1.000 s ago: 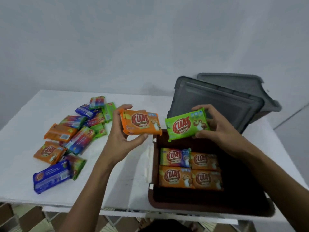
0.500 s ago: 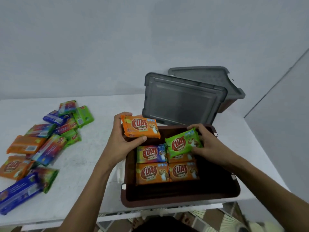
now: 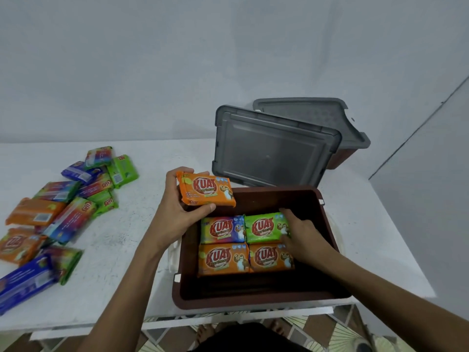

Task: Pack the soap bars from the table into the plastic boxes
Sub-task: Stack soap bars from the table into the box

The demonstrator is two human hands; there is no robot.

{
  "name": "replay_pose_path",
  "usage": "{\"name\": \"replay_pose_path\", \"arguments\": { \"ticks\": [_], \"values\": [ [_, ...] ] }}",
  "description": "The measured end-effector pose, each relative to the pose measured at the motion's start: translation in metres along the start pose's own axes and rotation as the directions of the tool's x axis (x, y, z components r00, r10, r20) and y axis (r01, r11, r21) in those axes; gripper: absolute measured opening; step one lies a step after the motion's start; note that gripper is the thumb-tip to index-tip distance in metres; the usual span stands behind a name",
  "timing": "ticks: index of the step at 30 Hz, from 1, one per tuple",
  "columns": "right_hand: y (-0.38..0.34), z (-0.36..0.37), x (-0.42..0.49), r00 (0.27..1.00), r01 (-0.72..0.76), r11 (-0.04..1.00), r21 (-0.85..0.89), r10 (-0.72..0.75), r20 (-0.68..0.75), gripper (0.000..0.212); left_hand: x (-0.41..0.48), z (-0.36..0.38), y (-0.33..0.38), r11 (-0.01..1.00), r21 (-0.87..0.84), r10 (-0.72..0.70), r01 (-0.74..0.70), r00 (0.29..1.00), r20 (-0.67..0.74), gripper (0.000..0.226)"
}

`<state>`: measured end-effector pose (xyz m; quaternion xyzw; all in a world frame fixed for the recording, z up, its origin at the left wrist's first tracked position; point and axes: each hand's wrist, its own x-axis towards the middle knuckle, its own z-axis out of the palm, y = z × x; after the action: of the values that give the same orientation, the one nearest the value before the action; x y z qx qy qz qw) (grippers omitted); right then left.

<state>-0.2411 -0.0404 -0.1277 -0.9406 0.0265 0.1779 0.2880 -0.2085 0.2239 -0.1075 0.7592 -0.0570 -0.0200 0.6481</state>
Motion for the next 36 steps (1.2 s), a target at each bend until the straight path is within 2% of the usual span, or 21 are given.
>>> {"name": "replay_pose_path", "arguments": {
  "ticks": [4,12,14,16,18,20,22,23,25,27,29,31,34,36],
  "values": [
    [-0.001,0.003,0.007,0.999,-0.004,0.98,-0.199,0.011,0.032,0.058,0.0,0.0,-0.002,1.0,0.01,0.001,-0.001,1.0,0.001,0.07],
    [0.004,0.004,0.016,0.993,0.114,0.892,-0.437,-0.096,0.064,0.05,0.0,0.001,-0.004,1.0,0.018,-0.002,0.002,1.0,0.021,0.072],
    [0.0,-0.002,0.014,0.993,0.114,0.896,-0.43,-0.089,0.077,0.045,-0.001,0.002,-0.005,0.999,0.033,-0.005,0.003,0.999,0.04,0.072],
    [-0.007,-0.009,0.01,0.993,0.116,0.905,-0.409,-0.111,0.038,0.04,-0.001,0.002,-0.004,0.998,0.063,-0.009,0.006,0.999,0.051,0.074],
    [-0.018,-0.016,0.007,0.976,0.155,0.899,-0.41,-0.203,-0.075,0.037,-0.002,0.003,-0.001,0.998,0.07,-0.005,0.0,0.998,0.062,0.073],
    [-0.029,-0.02,0.007,0.947,0.235,0.938,-0.255,-0.28,-0.159,0.037,-0.004,0.005,0.004,0.998,0.059,0.0,-0.005,0.997,0.077,0.071],
    [-0.04,-0.022,0.009,0.947,0.313,0.946,0.085,-0.304,-0.104,0.04,-0.006,0.01,0.01,0.999,0.036,0.01,-0.014,0.995,0.098,0.067],
    [-0.045,-0.021,0.009,0.947,0.318,0.902,0.291,-0.319,-0.047,0.043,-0.009,0.012,0.013,0.999,0.028,0.015,-0.018,0.994,0.109,0.066],
    [-0.054,-0.019,0.007,0.945,0.237,0.739,0.631,-0.327,0.027,0.049,-0.012,0.014,0.017,0.999,0.026,0.025,-0.028,0.991,0.128,0.066],
    [-0.058,-0.016,0.005,0.95,0.129,0.572,0.81,-0.306,0.065,0.051,-0.014,0.014,0.019,0.998,0.044,0.033,-0.039,0.991,0.132,0.067],
    [-0.058,-0.016,0.003,0.947,0.048,0.465,0.884,-0.302,0.108,0.05,-0.015,0.012,0.019,0.996,0.076,0.036,-0.047,0.99,0.14,0.067],
    [-0.055,-0.017,0.0,0.941,0.007,0.421,0.907,-0.31,0.136,0.052,-0.015,0.009,0.017,0.989,0.135,0.031,-0.053,0.987,0.155,0.068],
    [-0.046,-0.025,-0.008,0.951,0.027,0.464,0.885,-0.286,0.121,0.052,-0.017,0.003,0.013,0.958,0.271,0.041,-0.089,0.983,0.177,0.073],
    [-0.037,-0.031,-0.014,0.965,0.049,0.553,0.832,-0.24,0.102,0.051,-0.018,-0.001,0.007,0.917,0.385,0.047,-0.103,0.987,0.152,0.079]
  ]
}}
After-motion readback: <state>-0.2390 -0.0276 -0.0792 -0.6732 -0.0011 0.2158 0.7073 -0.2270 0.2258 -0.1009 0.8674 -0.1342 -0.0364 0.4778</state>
